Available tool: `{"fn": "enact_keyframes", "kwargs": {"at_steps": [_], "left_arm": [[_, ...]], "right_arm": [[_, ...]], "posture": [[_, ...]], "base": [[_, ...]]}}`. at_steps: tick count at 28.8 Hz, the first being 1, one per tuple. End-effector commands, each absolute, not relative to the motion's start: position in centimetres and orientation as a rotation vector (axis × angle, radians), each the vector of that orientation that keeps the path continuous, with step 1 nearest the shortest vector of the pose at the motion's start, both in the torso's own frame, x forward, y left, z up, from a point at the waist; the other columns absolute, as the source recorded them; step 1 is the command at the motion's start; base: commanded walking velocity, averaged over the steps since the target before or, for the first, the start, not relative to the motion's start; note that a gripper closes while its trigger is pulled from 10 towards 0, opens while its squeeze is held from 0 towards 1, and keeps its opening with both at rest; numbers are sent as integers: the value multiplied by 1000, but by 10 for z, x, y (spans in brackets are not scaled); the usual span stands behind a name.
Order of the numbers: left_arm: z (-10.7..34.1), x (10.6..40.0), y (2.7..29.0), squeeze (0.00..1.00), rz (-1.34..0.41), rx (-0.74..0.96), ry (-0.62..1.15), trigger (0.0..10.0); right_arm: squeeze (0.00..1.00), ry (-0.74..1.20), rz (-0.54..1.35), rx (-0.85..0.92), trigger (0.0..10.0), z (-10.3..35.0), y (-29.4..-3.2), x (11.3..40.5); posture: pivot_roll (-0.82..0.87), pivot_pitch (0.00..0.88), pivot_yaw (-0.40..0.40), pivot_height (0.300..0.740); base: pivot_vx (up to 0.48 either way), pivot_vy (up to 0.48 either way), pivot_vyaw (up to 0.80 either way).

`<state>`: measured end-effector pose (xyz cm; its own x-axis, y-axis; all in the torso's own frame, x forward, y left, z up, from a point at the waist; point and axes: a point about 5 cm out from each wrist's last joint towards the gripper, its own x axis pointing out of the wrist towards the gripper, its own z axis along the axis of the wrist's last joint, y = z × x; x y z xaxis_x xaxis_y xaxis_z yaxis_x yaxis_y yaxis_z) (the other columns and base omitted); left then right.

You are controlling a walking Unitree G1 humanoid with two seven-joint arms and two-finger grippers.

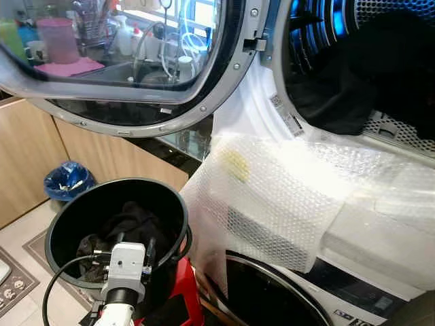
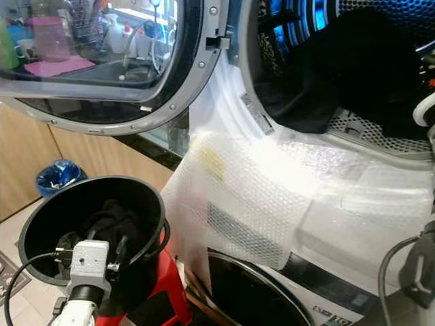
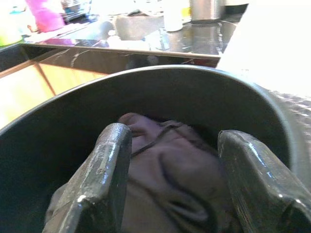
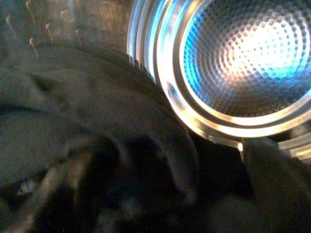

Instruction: Clothes washing

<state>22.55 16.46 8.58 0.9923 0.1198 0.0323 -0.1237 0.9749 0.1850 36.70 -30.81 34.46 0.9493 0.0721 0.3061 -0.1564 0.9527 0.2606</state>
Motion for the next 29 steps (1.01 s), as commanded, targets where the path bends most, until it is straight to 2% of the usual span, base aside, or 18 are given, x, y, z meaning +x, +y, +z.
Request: {"fn": "enact_keyframes", "kwargs": {"at_steps": [1,3,7,10,14,15,21,24,26,29], "left_arm": [[83,228,159,0,95,167,-5,10000],[84,229,158,0,87,167,-7,10000],[84,229,157,0,80,167,-8,10000],[82,228,156,0,76,165,-6,10000],[81,227,154,0,72,163,-3,10000],[81,226,154,0,69,162,-1,10000],[80,226,153,0,63,161,-1,10000],[79,226,154,0,60,163,0,10000],[79,225,155,0,61,164,2,10000],[78,224,156,0,62,166,6,10000]], "right_arm": [[0,-325,194,387,10000,352,-289,362],[0,-373,266,433,10000,363,-269,358],[0,-377,281,385,10000,369,-257,353],[0,-355,202,299,10000,366,-266,345],[0,-388,229,276,10000,365,-275,328],[0,-378,268,220,10000,360,-278,318],[0,-311,176,135,10000,343,-302,313],[0,-370,278,220,10000,349,-297,303],[0,-405,401,201,10000,352,-282,295],[0,-425,462,189,10000,350,-271,290]], "posture": [[43,80,-25,740],[42,79,-24,740],[45,69,-24,740],[44,60,-32,740],[42,56,-38,740],[43,54,-37,740],[40,42,-39,740],[43,38,-39,740],[41,34,-40,740],[40,33,-39,740]], "base": [[0,0,0],[0,0,0],[0,0,0],[0,0,0],[0,0,0],[0,0,0],[0,0,0],[0,0,0],[0,0,0],[0,0,0]]}}
